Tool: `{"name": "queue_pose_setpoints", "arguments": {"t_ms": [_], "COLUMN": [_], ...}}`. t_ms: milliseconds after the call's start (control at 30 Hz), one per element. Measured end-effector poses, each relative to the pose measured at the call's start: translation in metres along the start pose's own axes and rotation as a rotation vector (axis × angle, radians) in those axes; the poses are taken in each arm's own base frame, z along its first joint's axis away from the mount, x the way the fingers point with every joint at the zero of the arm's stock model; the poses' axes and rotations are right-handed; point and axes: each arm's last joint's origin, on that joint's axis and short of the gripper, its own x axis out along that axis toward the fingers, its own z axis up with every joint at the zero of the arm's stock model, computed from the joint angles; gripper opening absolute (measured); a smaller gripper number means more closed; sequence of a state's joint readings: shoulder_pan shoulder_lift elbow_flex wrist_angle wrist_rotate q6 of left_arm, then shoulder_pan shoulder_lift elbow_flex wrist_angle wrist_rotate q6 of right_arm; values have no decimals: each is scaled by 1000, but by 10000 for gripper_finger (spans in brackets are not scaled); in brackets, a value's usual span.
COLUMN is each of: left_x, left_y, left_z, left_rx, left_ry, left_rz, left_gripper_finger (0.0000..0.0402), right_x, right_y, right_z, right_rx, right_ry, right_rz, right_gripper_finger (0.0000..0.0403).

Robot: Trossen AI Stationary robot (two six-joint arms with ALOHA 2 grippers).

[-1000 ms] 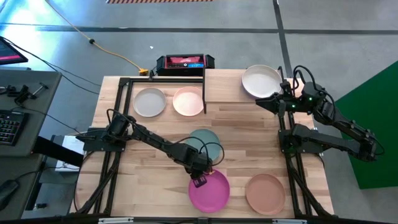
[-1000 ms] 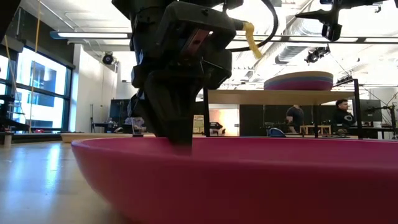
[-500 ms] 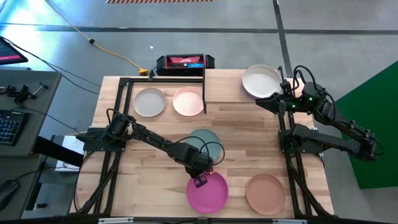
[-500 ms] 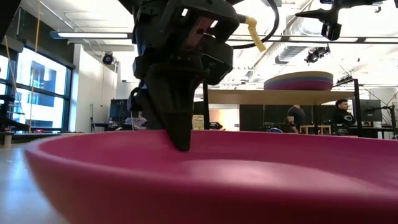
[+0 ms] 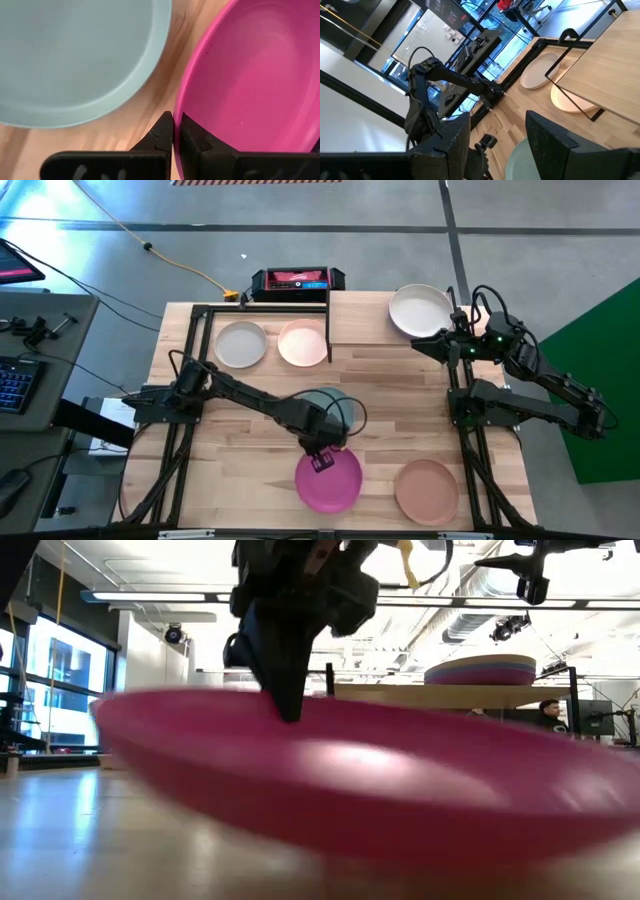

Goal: Place and stack plates onto a shelf
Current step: Stack the pink plate on the light gray plate on the shelf

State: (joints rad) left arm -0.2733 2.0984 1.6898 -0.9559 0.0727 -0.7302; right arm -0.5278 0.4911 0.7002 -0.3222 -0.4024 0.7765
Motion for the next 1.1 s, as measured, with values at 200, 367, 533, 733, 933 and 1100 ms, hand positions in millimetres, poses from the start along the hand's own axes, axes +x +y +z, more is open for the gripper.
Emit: {"name": "queue_pose_setpoints", "arguments": {"t_ms": [200,367,533,733,933,1100], "left_x": [-29,-52,-77,-111,-145,-171], "left_y": [5,17,36,64,90,112], "left_z": [9,13,12,8,4,0], "left_rx": [3,3,1,-16,-25,-29], "left_ry": [-27,-37,-45,-74,-130,-178], "left_rz": [-18,-13,38,128,160,181], "left_gripper_finger": [1,1,0,0,0,0], "right_x": [0,0,0,2,10,21], "right_y": [0,1,2,1,0,-4], "right_z": [0,1,1,1,5,8], "right_rx": [-19,-42,-44,-43,-72,-77], "right_ry": [1,-5,-6,-1,-8,5], "right_rz": [7,14,19,19,25,13], "right_gripper_finger": [171,171,171,171,171,171]}}
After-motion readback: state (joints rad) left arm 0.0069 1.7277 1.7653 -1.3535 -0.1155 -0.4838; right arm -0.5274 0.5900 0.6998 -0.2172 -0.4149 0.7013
